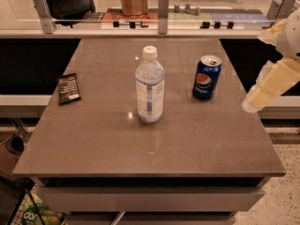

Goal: Move pepsi can near rxbar chocolate

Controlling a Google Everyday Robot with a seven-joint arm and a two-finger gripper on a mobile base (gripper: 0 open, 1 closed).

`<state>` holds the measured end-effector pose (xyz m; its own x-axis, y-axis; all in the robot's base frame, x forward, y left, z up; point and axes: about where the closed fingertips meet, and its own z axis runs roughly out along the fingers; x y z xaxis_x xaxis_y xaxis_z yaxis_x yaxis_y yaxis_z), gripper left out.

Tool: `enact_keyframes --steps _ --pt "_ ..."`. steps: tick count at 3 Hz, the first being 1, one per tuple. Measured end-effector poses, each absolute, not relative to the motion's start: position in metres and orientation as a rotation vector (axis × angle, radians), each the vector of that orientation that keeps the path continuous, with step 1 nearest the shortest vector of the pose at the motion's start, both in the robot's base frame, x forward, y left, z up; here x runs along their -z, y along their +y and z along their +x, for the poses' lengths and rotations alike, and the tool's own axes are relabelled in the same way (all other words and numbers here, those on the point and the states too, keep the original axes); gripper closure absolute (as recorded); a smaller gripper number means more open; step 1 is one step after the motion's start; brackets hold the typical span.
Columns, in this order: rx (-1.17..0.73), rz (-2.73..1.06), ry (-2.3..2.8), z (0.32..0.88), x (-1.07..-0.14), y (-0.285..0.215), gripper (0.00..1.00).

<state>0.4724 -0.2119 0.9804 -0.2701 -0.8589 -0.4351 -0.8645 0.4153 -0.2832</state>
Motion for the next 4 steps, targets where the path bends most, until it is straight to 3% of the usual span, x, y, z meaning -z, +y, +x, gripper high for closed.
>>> enact_keyframes --steps 4 --pt "-0.353 -0.938 1.877 0.561 -0.919 -0.191 0.0"
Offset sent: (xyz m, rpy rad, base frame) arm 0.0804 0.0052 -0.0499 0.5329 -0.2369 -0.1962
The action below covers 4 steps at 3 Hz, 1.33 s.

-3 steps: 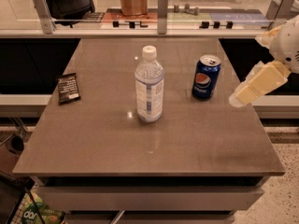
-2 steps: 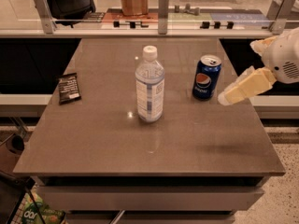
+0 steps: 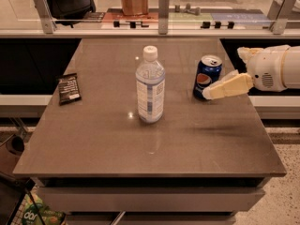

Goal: Move pepsi can near rxbar chocolate

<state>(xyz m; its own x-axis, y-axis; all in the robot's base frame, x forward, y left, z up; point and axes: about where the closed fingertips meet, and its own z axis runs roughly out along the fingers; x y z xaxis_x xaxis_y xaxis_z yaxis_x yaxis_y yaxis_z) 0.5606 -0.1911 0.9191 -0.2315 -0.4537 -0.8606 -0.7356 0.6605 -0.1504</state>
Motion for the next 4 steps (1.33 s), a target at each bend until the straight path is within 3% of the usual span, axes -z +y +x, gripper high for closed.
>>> enact_keyframes --steps 3,4 --pt "-0.536 -0.843 1.712 0.601 -0.892 -0.172 0.0" --pt "-0.542 -0.847 1.708 0.602 -0.891 -0.169 0.16"
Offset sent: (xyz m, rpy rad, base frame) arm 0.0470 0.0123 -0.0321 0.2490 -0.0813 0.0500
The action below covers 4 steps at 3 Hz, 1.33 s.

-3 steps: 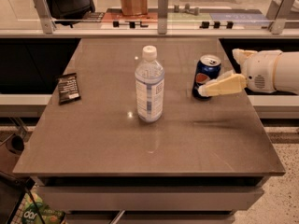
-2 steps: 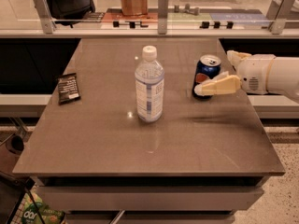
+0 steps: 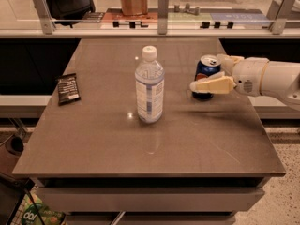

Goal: Move pepsi can near rxbar chocolate

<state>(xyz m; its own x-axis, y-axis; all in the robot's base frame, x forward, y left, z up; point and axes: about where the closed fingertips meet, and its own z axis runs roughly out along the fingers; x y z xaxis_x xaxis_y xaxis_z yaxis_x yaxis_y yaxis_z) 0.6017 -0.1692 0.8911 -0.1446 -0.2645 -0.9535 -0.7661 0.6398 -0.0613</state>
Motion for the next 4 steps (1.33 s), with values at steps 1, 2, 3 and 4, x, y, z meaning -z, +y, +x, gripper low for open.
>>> enact_keyframes --steps 1,2,3,4 --pt "-0.545 -0.85 1.706 0.6019 -0.8913 -0.1665 0.39" --pt "-0.548 -0.854 1.705 0.6019 -0.8916 -0.1638 0.63" --pt "-0.551 -0.858 1.703 0.602 -0.8919 -0.1613 0.86" --pt "-0.553 -0.862 1.702 0.6021 -0.8922 -0.1588 1.0"
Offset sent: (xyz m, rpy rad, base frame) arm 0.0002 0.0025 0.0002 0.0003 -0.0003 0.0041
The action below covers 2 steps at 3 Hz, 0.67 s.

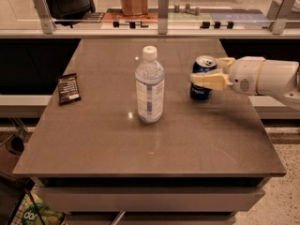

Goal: Move pepsi can near rxbar chocolate

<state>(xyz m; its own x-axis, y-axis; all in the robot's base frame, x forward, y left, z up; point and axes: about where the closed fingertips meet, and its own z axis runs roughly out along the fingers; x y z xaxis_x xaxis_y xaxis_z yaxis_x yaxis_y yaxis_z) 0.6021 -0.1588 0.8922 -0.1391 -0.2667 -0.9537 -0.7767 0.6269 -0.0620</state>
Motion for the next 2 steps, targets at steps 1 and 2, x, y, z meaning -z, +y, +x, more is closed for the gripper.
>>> enact_keyframes --steps 1,2 --pt "-0.55 -0.856 1.712 0.605 -0.902 -0.158 1.0" --pt "-0.523 -0.818 1.737 0.608 -0.925 -0.163 1.0"
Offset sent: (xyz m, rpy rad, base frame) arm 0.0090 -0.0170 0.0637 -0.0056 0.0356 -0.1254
